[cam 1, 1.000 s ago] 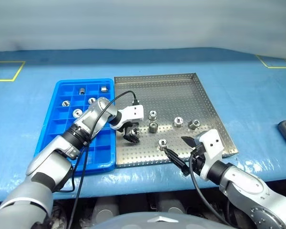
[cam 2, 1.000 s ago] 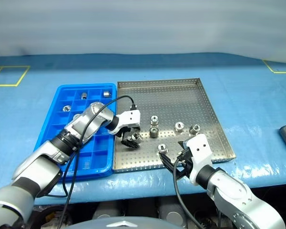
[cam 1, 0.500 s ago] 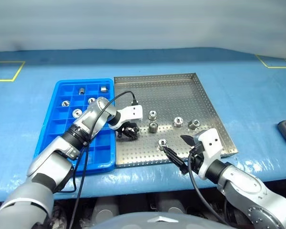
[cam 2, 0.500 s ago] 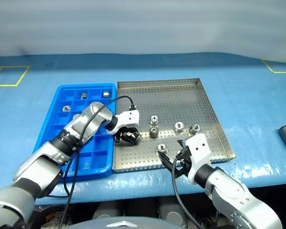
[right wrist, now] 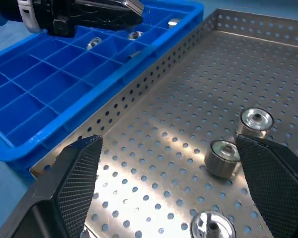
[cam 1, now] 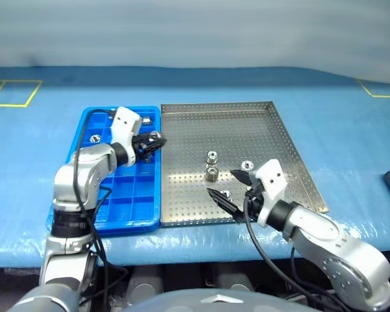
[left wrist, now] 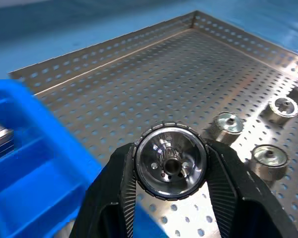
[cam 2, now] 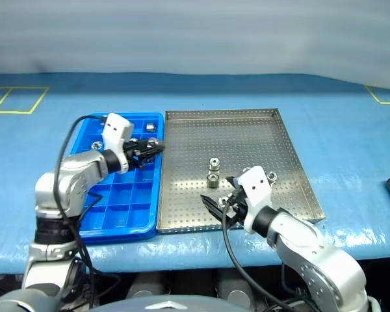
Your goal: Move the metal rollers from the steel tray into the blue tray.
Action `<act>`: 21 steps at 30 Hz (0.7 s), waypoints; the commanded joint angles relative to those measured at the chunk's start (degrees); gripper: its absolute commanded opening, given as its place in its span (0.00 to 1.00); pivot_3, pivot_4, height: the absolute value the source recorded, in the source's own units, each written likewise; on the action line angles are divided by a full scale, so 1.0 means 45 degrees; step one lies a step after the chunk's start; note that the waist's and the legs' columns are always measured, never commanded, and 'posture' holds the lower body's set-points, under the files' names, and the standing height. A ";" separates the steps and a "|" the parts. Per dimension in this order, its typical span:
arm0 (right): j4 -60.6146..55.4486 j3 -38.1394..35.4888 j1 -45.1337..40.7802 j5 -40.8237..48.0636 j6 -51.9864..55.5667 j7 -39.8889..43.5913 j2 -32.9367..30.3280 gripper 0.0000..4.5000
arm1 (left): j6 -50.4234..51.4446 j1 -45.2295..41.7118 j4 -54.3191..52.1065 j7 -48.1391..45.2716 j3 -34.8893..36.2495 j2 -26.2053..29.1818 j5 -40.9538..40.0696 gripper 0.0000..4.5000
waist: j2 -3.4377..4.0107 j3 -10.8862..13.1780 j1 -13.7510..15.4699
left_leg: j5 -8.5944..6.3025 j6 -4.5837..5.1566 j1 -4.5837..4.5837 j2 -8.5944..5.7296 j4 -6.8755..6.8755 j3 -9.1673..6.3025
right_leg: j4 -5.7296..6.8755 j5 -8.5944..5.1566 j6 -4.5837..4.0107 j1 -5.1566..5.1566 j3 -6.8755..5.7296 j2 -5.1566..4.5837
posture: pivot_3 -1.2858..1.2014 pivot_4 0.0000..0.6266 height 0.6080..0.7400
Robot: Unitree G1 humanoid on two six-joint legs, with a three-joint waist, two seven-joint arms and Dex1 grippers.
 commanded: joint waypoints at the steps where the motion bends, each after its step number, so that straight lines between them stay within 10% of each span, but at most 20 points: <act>1: 0.0507 0.0745 -0.1040 -0.0226 -0.0361 0.0648 0.0132 1.00 | -0.0189 0.0797 -0.1964 0.1377 0.0656 -0.0162 0.0105 0.38 | -0.0001 0.0000 0.0241 | 0.0000 0.0000 -0.0001 -0.0002 -0.0001 -0.0001 | -0.0002 0.0001 0.0000 0.0002 -0.0001 -0.0002 | 0.61 0.24 1.00; 21: 0.1748 0.2289 -0.2470 -0.0468 -0.0281 0.1792 0.1111 1.00 | 0.0207 0.3618 -0.3074 0.5805 0.1352 -0.0897 0.1231 0.38 | -0.0017 0.0009 0.1405 | 0.0000 0.0000 -0.0023 -0.0001 -0.0008 -0.0047 | -0.0035 -0.0003 -0.0014 0.0012 -0.0066 -0.0019 | 0.65 0.24 1.00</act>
